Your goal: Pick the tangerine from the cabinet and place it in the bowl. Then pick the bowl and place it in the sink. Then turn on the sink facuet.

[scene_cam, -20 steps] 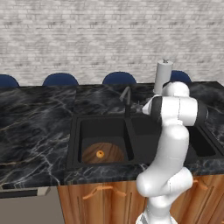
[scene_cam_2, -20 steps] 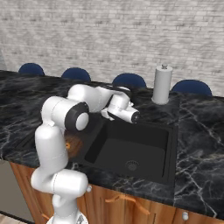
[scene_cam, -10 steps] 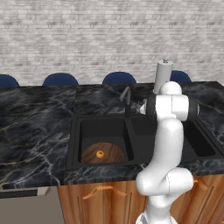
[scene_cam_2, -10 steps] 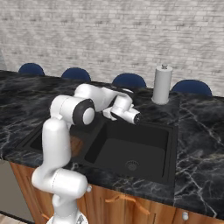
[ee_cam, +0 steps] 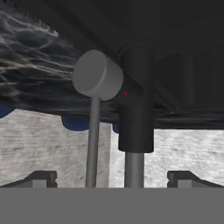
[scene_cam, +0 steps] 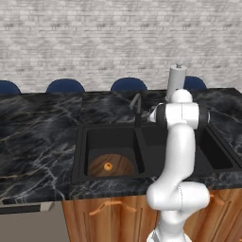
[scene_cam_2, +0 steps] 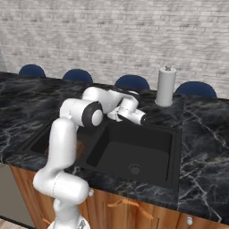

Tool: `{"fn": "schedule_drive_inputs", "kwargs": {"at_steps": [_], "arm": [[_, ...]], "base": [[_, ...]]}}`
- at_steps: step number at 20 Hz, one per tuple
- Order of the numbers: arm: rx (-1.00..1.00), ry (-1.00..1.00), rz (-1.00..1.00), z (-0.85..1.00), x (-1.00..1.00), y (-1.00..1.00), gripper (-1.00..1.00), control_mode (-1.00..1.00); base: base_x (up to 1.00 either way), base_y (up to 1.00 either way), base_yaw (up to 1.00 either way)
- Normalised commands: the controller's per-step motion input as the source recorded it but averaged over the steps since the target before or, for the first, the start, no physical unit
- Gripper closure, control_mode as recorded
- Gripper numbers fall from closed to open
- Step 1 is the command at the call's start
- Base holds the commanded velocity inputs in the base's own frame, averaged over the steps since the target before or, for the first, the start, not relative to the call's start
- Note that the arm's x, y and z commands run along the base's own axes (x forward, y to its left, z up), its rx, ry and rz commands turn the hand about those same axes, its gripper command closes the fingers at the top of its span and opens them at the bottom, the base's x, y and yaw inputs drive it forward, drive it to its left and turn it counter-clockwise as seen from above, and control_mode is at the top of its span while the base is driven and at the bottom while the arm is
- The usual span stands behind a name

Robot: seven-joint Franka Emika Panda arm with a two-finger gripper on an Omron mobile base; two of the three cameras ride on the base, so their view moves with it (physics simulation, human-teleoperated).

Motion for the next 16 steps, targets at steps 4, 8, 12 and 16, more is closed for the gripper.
{"fn": "schedule_drive_inputs", "kwargs": {"at_steps": [4,8,12,16], "arm": [[0.04,0.01,0.05,-0.28,0.35,0.00,-1.00,-1.00],[0.02,0.02,0.03,-0.21,0.44,0.00,-1.00,-1.00],[0.02,0.01,0.01,-0.10,0.43,0.00,-1.00,-1.00],[0.03,0.03,0.01,-0.11,0.39,0.00,-1.00,-1.00]], "base": [[0.00,0.00,0.00],[0.00,0.00,0.00],[0.00,0.00,0.00],[0.00,0.00,0.00]]}}
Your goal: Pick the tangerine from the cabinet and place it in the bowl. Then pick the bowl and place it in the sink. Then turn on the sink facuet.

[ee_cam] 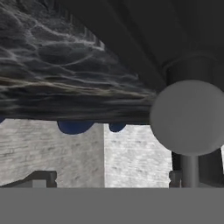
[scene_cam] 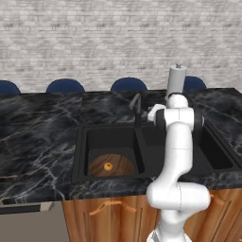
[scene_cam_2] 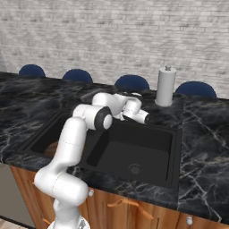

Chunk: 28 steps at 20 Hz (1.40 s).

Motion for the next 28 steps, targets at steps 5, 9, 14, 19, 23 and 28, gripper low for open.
{"fn": "schedule_drive_inputs", "kwargs": {"at_steps": [5,9,14,19,23,28], "arm": [[0.04,0.04,0.01,-0.08,0.07,0.00,1.00,-1.00],[0.03,0.04,-0.06,-0.01,0.00,-0.08,1.00,-1.00],[0.06,0.13,-0.22,0.00,0.00,-0.44,1.00,-1.00],[0.09,0.20,-0.29,0.00,0.00,-0.73,1.00,-1.00],[0.08,0.20,-0.27,0.00,0.00,-0.79,1.00,-1.00],[0.09,0.20,-0.24,0.00,0.00,-0.86,1.00,-1.00]], "base": [[0.00,0.00,0.00],[0.00,0.00,0.00],[0.00,0.00,0.00],[0.00,0.00,0.00],[0.00,0.00,0.00],[0.00,0.00,0.00]]}}
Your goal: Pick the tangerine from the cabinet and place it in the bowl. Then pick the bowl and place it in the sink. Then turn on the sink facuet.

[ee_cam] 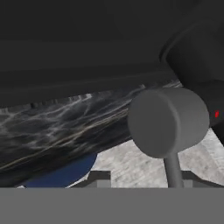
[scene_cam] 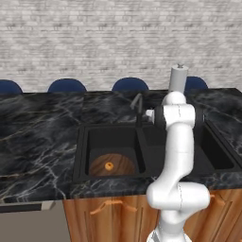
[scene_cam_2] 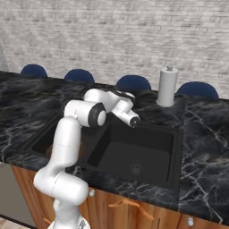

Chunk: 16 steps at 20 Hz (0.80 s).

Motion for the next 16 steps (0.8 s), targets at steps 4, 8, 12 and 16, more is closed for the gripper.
{"fn": "schedule_drive_inputs", "kwargs": {"at_steps": [4,8,12,16], "arm": [[0.10,0.20,-0.21,-0.01,0.00,-0.88,1.00,-1.00],[0.10,0.20,-0.19,-0.09,-0.01,-0.93,1.00,-1.00],[0.10,0.21,-0.18,-0.17,-0.06,-0.94,1.00,-1.00],[0.07,0.23,-0.17,-0.30,-0.08,-0.85,1.00,-1.00]], "base": [[0.00,0.00,0.00],[0.00,0.00,0.00],[0.00,0.00,0.00],[0.00,0.00,0.00]]}}
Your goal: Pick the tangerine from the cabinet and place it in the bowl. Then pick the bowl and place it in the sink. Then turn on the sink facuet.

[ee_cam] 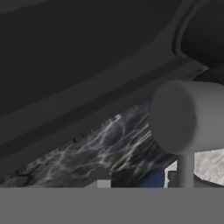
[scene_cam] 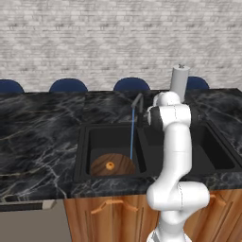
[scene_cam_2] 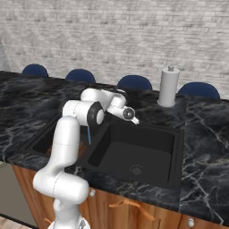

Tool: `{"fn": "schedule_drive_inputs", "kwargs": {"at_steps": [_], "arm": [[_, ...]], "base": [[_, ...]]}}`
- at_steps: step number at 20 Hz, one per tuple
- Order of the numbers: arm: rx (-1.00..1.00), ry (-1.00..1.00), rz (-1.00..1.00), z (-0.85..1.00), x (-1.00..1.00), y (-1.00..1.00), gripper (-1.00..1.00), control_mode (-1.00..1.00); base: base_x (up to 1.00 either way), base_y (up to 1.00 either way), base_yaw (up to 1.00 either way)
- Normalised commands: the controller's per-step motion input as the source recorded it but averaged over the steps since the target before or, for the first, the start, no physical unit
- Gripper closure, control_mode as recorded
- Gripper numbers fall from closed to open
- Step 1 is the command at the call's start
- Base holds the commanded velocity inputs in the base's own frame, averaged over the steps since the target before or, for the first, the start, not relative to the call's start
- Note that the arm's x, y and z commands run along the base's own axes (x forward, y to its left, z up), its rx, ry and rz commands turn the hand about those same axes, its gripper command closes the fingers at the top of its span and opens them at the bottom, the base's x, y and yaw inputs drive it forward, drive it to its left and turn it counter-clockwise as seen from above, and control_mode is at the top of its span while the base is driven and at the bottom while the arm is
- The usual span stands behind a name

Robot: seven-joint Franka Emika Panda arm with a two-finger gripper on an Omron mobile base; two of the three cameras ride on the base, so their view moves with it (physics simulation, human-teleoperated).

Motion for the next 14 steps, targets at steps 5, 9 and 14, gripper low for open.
{"fn": "schedule_drive_inputs", "kwargs": {"at_steps": [5,9,14], "arm": [[0.04,0.25,-0.16,-0.42,-0.07,-0.79,1.00,-1.00],[0.07,0.10,-0.04,-0.18,-0.02,-0.41,1.00,-1.00],[0.00,0.00,0.00,0.00,0.00,0.00,1.00,-1.00]], "base": [[0.00,0.00,0.00],[0.00,0.00,0.00],[0.00,0.00,0.00]]}}
